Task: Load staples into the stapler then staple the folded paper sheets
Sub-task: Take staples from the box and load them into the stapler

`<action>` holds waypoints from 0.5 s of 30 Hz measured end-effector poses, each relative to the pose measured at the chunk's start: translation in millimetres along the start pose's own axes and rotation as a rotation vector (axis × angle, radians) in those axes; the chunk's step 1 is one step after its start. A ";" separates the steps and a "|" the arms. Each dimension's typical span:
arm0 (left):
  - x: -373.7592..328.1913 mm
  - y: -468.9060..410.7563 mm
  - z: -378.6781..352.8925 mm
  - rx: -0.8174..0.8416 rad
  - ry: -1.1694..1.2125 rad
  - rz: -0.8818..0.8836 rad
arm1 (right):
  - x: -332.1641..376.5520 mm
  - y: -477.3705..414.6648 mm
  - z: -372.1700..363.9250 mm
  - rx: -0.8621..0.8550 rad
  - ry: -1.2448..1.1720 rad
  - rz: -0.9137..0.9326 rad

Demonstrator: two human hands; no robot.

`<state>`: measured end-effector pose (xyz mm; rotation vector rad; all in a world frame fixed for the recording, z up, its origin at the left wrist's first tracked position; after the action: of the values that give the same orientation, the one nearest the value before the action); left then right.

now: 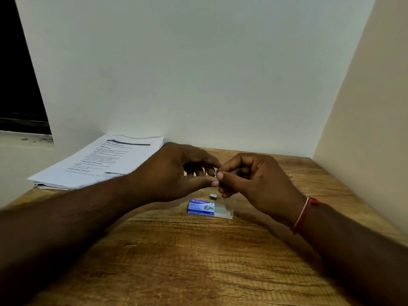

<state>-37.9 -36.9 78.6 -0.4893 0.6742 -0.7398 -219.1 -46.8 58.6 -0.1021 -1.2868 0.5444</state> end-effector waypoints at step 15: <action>-12.5 -0.7 12.5 -0.145 -0.050 -0.187 | -18.2 -0.6 -8.4 0.055 -0.513 -0.177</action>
<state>-36.2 -25.9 92.3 -0.7086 0.6437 -0.8551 -214.3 -53.4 40.3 0.2097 -1.7579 0.4681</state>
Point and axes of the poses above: each hand's wrist, its own y-axis away from the middle knuckle, its own z-axis out of the back of the hand, x = y × z, the point moved 9 cm from there along -y, towards the middle knuckle, and after that the axes turned 6 degrees about -y, right-handed, at the moved point
